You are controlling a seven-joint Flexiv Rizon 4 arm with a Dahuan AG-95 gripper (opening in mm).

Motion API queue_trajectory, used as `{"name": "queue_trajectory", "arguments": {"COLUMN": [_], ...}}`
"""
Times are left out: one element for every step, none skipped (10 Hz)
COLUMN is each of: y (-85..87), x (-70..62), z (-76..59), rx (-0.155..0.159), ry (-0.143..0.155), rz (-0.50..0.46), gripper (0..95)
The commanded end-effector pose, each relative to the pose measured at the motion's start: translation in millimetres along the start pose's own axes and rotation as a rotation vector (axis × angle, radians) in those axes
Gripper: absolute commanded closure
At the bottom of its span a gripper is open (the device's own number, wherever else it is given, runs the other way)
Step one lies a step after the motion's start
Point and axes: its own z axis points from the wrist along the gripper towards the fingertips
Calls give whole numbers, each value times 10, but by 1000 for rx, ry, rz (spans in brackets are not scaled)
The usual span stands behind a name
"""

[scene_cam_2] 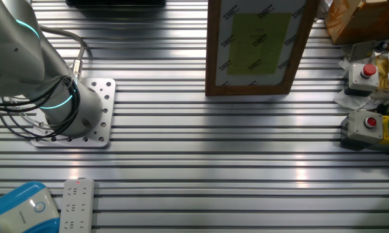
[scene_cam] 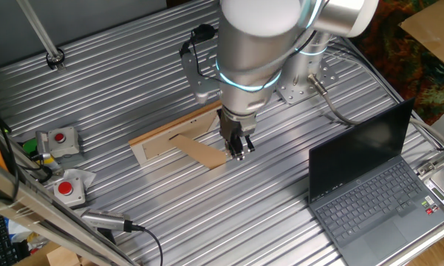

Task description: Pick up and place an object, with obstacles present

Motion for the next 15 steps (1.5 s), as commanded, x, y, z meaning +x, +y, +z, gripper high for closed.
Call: {"name": "queue_trajectory", "arguments": {"y": [34, 34, 34, 47, 85, 103, 172, 195, 179, 187, 202, 191, 172, 172, 172], "x": [-23, -23, -23, -31, -44, -45, -30, -26, -27, -23, -18, -18, -17, -17, -17], "z": [-2, -2, -2, -31, -130, -181, -287, -302, -251, -245, -246, -209, -151, -151, -151], "rx": [34, 43, 44, 49, 52, 50, 54, 56, 55, 56, 58, 55, 59, 61, 58], "ry": [9, 19, 20, 23, 36, 39, 42, 38, 31, 34, 32, 23, 18, 9, 3], "rz": [4, 17, 31, 36, 44, 48, 53, 53, 51, 51, 53, 51, 48, 44, 39], "gripper": [950, 950, 950, 950, 950, 950, 950, 950, 950, 950, 950, 950, 950, 950, 950]}}
